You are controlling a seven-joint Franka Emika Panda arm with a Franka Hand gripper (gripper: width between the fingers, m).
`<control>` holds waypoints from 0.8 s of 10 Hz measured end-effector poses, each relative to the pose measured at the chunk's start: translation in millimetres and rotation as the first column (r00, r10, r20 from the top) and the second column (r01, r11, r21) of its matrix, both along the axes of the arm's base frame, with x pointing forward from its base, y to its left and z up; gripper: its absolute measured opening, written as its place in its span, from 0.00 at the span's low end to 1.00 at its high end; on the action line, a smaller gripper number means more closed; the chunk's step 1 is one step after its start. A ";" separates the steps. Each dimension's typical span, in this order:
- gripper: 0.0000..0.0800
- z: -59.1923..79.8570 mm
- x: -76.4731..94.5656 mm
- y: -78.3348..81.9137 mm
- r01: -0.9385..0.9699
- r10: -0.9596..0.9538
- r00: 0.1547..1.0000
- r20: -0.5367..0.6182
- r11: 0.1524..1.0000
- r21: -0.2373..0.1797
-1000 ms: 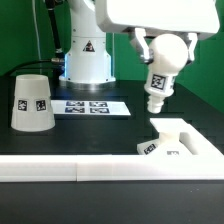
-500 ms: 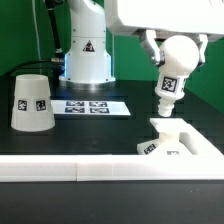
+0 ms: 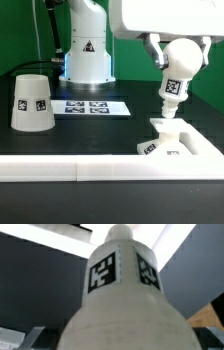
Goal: Assemble lamp
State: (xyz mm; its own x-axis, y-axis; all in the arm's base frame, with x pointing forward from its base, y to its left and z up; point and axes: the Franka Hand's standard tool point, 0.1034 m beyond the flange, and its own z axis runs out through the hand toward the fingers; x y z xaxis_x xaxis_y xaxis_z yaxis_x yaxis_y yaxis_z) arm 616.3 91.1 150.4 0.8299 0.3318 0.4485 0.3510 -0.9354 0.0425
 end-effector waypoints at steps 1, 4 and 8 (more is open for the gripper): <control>0.72 -1.3 0.5 -2.7 0.002 -0.002 1.000 -0.003 1.000 0.000; 0.72 -2.4 0.0 -2.2 0.001 -0.001 1.000 -0.005 1.000 0.000; 0.72 -10.5 -1.5 7.1 -0.010 0.010 1.000 -0.014 1.000 0.003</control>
Offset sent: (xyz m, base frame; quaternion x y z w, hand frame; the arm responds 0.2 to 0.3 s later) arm 0.0000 0.0000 0.0000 0.0000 0.0000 0.0000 1.0000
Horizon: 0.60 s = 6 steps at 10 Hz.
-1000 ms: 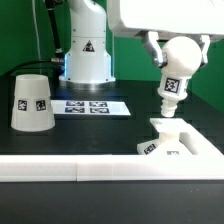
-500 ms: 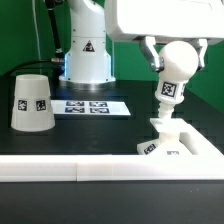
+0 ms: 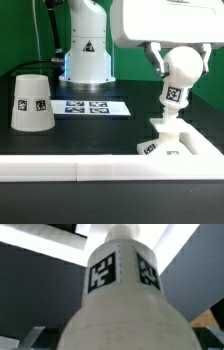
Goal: Assemble lamp
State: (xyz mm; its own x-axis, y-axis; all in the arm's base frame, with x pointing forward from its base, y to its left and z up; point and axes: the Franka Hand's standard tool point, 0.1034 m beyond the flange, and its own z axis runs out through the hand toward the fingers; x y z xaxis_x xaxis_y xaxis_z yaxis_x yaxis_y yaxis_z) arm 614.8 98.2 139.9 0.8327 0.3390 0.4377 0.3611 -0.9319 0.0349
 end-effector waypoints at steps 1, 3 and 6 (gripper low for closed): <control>0.72 -2.9 -0.9 0.8 -0.001 0.001 1.000 -0.004 1.000 0.000; 0.72 -8.3 -2.6 1.6 -0.002 0.002 1.000 -0.011 1.000 0.000; 0.72 -16.0 -3.7 2.4 -0.003 0.003 1.000 -0.008 1.000 0.000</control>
Offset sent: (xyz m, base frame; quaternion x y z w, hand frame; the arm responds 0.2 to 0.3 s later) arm -0.0012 0.0067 -0.0060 0.0003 0.0116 0.0025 0.9999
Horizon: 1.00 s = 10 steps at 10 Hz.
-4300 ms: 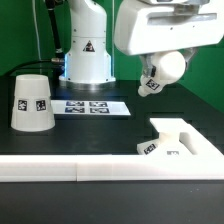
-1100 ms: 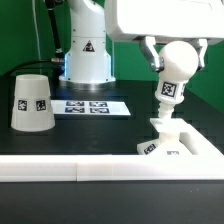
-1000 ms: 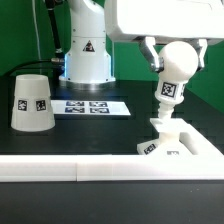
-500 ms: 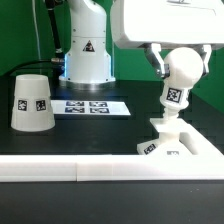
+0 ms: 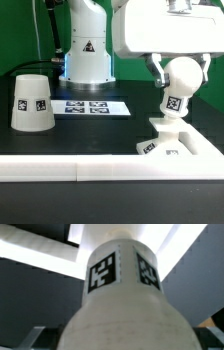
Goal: Assemble lamp
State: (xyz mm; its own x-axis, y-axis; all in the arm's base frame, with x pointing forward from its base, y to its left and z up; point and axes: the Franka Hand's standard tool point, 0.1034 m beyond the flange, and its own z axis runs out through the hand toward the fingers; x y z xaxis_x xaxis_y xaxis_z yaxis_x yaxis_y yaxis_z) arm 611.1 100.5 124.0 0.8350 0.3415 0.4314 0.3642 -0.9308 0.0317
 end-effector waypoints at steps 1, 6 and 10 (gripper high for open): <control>0.72 -3.6 -0.4 -1.5 -0.001 0.001 1.000 0.009 1.000 -0.003; 0.73 -6.8 -5.3 -4.5 0.012 -0.011 0.995 0.099 1.000 -0.005; 0.87 -7.2 -5.5 -4.7 0.012 -0.012 0.995 0.098 1.000 -0.005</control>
Offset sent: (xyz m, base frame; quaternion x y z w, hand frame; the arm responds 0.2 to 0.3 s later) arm -0.0176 0.0030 -0.0119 0.0006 0.0382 0.0094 0.9992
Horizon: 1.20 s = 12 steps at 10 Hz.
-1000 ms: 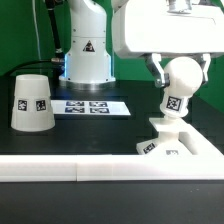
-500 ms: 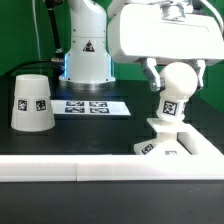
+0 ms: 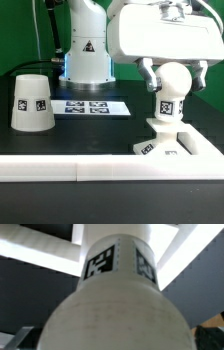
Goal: Assemble lamp
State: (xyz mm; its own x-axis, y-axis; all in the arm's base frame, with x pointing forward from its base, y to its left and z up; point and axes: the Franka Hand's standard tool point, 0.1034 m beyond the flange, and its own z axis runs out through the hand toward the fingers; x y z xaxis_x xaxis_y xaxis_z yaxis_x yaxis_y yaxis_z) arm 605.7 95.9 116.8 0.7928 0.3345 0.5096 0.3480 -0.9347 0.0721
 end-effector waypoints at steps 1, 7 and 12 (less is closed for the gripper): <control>0.87 0.5 -0.1 -0.4 0.000 0.000 1.000 0.000 1.000 0.000; 0.87 28.6 0.4 -9.0 0.002 -0.002 1.000 -0.002 1.000 -0.009; 0.87 16.3 -5.8 -4.5 -0.016 0.015 0.978 -0.209 1.000 -0.004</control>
Offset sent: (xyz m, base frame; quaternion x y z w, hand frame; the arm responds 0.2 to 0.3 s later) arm -0.0141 -0.0137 0.0214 -0.0042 -0.0268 -0.0172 0.9995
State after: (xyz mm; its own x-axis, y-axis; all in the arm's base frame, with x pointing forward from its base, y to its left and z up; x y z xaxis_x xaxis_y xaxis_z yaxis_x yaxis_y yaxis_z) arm 599.8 91.4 133.0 0.8765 0.3495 0.3310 0.3700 -0.9290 0.0013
